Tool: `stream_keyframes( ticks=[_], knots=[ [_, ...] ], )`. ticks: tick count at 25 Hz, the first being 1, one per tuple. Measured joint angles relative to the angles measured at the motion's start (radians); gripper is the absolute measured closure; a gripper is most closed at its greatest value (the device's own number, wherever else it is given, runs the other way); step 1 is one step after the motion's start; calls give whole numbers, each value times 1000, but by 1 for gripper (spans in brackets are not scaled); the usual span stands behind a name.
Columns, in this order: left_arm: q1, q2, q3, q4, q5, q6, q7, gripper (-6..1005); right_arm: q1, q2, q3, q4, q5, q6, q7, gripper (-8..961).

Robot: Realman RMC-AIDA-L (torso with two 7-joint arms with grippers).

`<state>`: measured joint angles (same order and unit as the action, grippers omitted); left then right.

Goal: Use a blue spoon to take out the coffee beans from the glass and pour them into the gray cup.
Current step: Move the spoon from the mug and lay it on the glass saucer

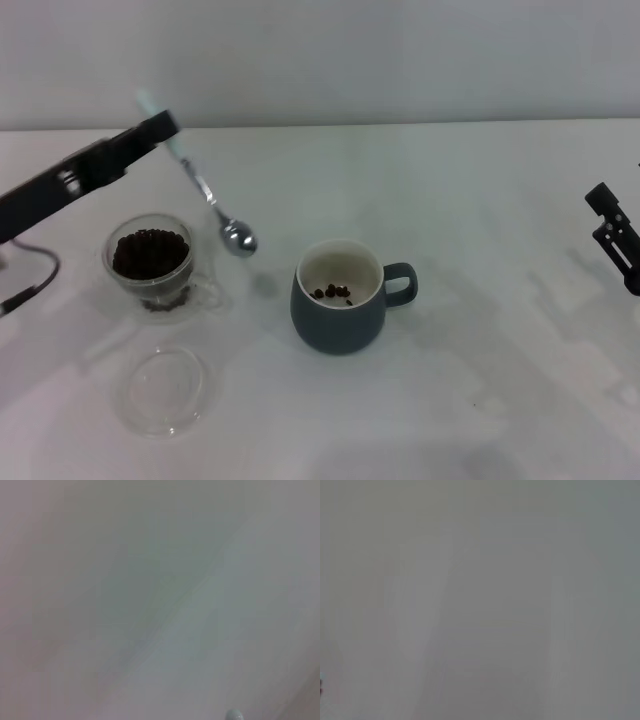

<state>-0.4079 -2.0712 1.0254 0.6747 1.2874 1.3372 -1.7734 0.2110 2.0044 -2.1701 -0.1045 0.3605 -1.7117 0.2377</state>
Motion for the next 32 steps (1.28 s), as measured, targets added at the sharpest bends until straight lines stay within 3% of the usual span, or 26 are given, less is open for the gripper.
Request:
stream_keyframes(
  ticks=[3, 4, 7, 22, 32],
  knots=[
    [39, -1, -19, -6, -16, 26, 31, 874, 0, 0, 1, 0, 1, 0, 0, 303],
    [79, -1, -26, -19, -40, 40, 73, 874, 1, 0, 1, 0, 1, 0, 0, 303],
    [100, 0, -26, -42, -47, 53, 117, 875, 3, 0, 2, 4, 2, 2, 0, 303],
    [117, 6, -28, -163, -47, 60, 276, 875, 6, 2, -6, 13, -6, 15, 6, 302],
    [193, 6, -33, -171, -48, 66, 332, 875, 1, 2, -1, 12, -2, 19, 8, 302]
  ],
)
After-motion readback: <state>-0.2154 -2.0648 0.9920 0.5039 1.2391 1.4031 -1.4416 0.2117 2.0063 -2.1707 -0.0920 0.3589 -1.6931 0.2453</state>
